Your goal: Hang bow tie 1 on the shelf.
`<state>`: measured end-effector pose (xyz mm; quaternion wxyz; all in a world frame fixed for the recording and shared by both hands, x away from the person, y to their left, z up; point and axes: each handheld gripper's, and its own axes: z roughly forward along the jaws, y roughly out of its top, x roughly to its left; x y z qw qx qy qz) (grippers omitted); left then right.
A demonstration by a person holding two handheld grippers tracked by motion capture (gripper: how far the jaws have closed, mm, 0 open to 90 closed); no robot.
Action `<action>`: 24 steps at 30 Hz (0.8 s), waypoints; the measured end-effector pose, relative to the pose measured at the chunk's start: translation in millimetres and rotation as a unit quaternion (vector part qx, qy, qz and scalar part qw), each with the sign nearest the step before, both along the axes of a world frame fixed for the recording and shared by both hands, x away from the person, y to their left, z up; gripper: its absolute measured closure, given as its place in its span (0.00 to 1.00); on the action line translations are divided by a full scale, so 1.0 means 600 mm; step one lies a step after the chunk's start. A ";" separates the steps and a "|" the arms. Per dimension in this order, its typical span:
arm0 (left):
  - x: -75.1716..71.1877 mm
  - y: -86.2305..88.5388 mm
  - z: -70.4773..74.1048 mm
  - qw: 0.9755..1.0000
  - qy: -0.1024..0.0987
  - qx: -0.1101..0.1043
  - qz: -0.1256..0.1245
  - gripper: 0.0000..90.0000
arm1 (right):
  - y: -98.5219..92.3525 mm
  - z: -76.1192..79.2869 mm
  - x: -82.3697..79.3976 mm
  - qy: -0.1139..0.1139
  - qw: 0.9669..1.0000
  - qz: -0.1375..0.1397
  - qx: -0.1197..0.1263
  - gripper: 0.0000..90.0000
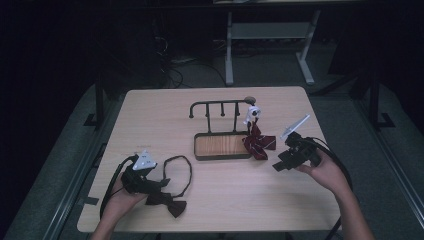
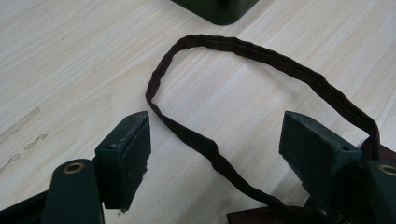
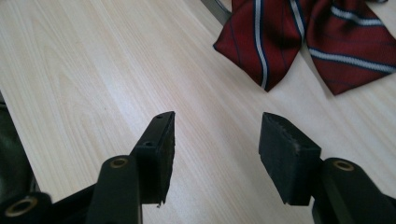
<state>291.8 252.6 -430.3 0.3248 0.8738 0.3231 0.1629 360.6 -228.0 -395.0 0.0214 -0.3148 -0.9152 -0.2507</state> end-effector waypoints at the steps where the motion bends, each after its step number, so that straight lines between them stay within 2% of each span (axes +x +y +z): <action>1: 0.000 -0.001 0.000 1.000 0.001 0.000 0.000 0.29 | -0.002 -0.002 -0.002 -0.001 1.000 -0.001 0.001 0.51; 6: 0.003 -0.002 0.001 1.000 0.005 0.008 -0.006 0.29 | -0.011 -0.010 -0.011 -0.001 1.000 -0.011 0.006 0.47; 9: 0.003 -0.003 0.000 1.000 0.009 0.006 -0.005 0.29 | -0.014 -0.011 -0.017 -0.004 1.000 -0.017 0.007 0.45; 14: 0.005 -0.004 0.003 1.000 0.008 0.011 -0.008 0.29 | -0.013 -0.017 -0.030 -0.009 1.000 -0.017 -0.001 0.44; 16: 0.007 -0.003 0.005 1.000 0.008 0.010 -0.011 0.33 | -0.012 -0.021 -0.035 -0.009 1.000 -0.017 -0.003 0.44; 24: 0.020 -0.008 0.014 1.000 0.010 0.015 -0.013 0.36 | -0.013 -0.033 -0.056 -0.010 1.000 -0.017 0.000 0.44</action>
